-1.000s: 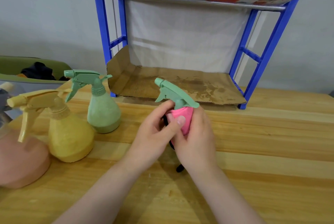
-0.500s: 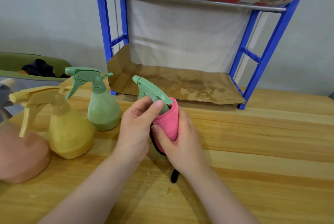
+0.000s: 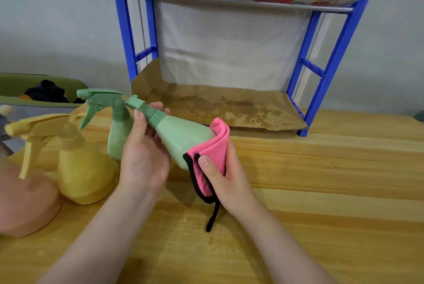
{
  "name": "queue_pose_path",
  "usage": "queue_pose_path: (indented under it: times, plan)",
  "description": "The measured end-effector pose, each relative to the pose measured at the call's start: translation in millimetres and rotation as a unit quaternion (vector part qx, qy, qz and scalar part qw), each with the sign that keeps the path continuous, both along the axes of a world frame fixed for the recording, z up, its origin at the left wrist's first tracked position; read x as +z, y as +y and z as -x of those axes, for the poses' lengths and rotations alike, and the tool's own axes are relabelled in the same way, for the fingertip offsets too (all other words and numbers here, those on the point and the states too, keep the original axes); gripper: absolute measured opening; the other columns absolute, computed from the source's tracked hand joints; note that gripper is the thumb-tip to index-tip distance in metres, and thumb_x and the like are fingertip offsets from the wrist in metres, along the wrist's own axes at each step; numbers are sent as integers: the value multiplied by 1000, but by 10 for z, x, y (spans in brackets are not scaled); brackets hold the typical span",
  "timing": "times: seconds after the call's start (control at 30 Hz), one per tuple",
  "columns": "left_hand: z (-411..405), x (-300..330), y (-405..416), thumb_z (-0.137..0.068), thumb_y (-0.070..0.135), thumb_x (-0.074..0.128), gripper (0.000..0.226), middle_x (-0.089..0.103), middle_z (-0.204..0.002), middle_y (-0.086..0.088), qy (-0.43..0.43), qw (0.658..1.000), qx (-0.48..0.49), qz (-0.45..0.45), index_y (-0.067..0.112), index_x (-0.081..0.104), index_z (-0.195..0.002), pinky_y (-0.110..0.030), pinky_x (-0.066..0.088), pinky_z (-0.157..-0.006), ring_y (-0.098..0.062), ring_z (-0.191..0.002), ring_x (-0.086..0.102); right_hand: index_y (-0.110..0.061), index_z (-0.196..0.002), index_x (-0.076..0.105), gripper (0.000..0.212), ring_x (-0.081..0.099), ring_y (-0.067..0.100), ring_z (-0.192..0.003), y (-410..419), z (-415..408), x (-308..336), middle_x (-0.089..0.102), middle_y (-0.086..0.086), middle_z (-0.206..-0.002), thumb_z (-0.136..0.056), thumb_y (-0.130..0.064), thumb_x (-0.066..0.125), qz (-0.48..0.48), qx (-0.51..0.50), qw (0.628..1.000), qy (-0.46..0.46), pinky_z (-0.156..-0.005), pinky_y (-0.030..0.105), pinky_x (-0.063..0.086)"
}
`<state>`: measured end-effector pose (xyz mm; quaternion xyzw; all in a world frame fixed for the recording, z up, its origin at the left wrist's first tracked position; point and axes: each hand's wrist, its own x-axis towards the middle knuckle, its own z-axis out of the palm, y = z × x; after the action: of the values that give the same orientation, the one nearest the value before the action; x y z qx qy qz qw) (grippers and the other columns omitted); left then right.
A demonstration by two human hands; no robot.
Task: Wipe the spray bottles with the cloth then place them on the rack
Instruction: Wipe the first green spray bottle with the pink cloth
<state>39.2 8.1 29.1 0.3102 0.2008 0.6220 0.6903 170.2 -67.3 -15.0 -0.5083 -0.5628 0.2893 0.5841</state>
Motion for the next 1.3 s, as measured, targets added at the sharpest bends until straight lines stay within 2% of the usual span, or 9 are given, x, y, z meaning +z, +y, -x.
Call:
queue_pose_path:
  times: [0.17, 0.27, 0.37, 0.6, 0.73, 0.87, 1.1, 1.2, 1.3]
  plan:
    - [-19, -27, -14, -102, 42, 38, 40, 72, -101, 6, 60, 997, -24, -42, 21, 73, -96, -39, 51, -99, -12, -106, 63, -38, -143, 35, 61, 48, -10, -126, -18, -24, 39, 50, -37, -133, -88, -42, 63, -15, 20, 1000, -13, -95, 8, 40]
    - [-24, -63, -37, -101, 39, 39, 39, 70, -109, -1, 104, 991, -45, -73, 17, 72, -101, -37, 53, -93, -17, -107, 62, -44, -140, 36, 61, 47, -7, -130, -17, -20, 63, 49, -32, -138, -86, -49, 63, -6, 28, 999, -40, -100, 12, 40]
    - [-49, -73, -102, -99, 33, 41, 36, 71, -101, -5, 143, 980, -75, -116, 15, 73, -100, -29, 56, -80, -17, -94, 67, -40, -143, 39, 66, 51, 1, -129, -19, -26, 78, 54, -20, -139, -84, -58, 62, 9, 18, 997, -79, -105, 29, 45]
    - [-111, -160, -166, -95, 27, 49, 33, 70, -118, -7, 244, 934, -151, -214, 13, 72, -114, -27, 49, -96, -17, -114, 63, -34, -118, 55, 49, 66, 4, -90, -51, 5, 86, 69, -14, -99, -77, -60, 61, 15, -66, 989, -135, -78, 37, 55]
    - [-171, -151, -214, -98, 28, 44, 35, 66, -124, 2, 295, 913, -109, -260, 15, 67, -122, -21, 42, -100, -11, -122, 58, -36, -111, 56, 38, 66, 8, -80, -31, 45, 99, 69, -11, -88, -80, -58, 58, 12, -115, 987, -112, -72, 39, 55]
    - [-240, -139, -286, -100, 16, 49, 29, 64, -128, 3, 285, 914, -82, -276, 17, 67, -122, -26, 42, -106, -12, -126, 55, -33, -109, 53, 37, 61, 4, -78, -28, 73, 107, 64, -14, -85, -82, -59, 53, -19, -194, 967, -161, -65, 21, 48]
    - [-221, -144, -295, -91, 15, 56, 33, 62, -131, -1, 258, 923, -97, -268, 16, 66, -122, -26, 44, -105, -14, -126, 55, -15, -123, 56, 45, 61, 13, -93, 6, 92, 58, 62, -6, -100, -90, -46, 59, -74, -241, 934, -253, -79, 38, 52]
    - [-209, -162, -269, -90, 18, 62, 32, 63, -130, -1, 252, 925, -89, -269, 19, 66, -122, -26, 45, -101, -15, -126, 56, -21, -126, 53, 43, 60, 10, -96, -5, 75, 81, 62, -9, -103, -89, -42, 62, -81, -222, 938, -255, -81, 36, 53]
    - [-208, -170, -260, -90, 23, 60, 29, 67, -126, 2, 208, 946, -93, -229, 22, 68, -118, -21, 47, -95, -12, -122, 60, -33, -128, 50, 49, 57, 0, -102, -28, 75, 128, 61, -18, -110, -85, -55, 61, -50, -191, 951, -240, -85, 30, 52]
